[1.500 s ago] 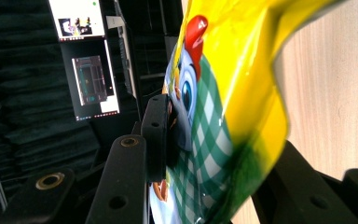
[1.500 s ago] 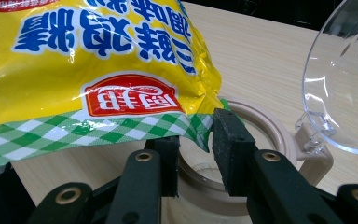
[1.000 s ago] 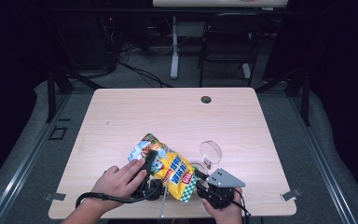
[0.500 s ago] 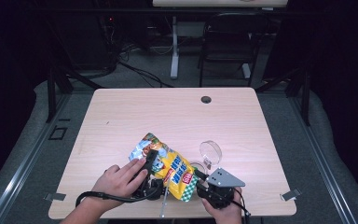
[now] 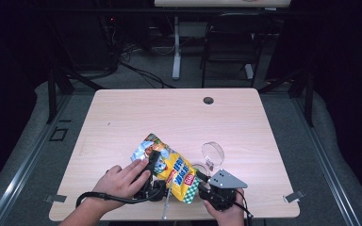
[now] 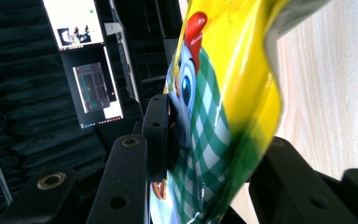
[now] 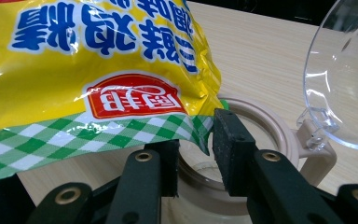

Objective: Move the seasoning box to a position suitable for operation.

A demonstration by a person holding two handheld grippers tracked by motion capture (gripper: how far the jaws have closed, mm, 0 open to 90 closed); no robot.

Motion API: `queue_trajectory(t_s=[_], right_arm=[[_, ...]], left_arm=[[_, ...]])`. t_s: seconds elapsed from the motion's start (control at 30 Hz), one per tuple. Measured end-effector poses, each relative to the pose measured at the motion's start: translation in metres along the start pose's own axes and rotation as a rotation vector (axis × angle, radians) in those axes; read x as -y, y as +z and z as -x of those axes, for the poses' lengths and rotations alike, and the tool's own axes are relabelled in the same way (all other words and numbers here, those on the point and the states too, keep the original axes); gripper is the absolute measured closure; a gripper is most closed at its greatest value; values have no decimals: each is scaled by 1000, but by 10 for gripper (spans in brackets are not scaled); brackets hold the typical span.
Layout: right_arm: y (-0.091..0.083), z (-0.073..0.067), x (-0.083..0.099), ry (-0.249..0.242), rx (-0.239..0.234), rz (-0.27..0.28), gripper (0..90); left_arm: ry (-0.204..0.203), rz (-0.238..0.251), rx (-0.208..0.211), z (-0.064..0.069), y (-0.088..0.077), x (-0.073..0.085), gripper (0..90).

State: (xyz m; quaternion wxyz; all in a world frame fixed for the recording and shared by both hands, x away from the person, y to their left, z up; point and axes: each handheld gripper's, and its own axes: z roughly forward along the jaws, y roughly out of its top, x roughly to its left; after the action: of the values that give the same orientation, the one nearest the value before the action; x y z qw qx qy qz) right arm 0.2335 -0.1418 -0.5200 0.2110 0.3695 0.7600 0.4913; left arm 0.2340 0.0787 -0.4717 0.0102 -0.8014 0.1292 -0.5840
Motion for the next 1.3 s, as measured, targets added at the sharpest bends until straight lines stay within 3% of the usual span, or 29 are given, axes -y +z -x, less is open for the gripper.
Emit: queue_trajectory(t_s=[1.3], right_arm=[[2,0,0,6,-1,0,717]], left_arm=[[34,3,4,-5,0,-3,680]])
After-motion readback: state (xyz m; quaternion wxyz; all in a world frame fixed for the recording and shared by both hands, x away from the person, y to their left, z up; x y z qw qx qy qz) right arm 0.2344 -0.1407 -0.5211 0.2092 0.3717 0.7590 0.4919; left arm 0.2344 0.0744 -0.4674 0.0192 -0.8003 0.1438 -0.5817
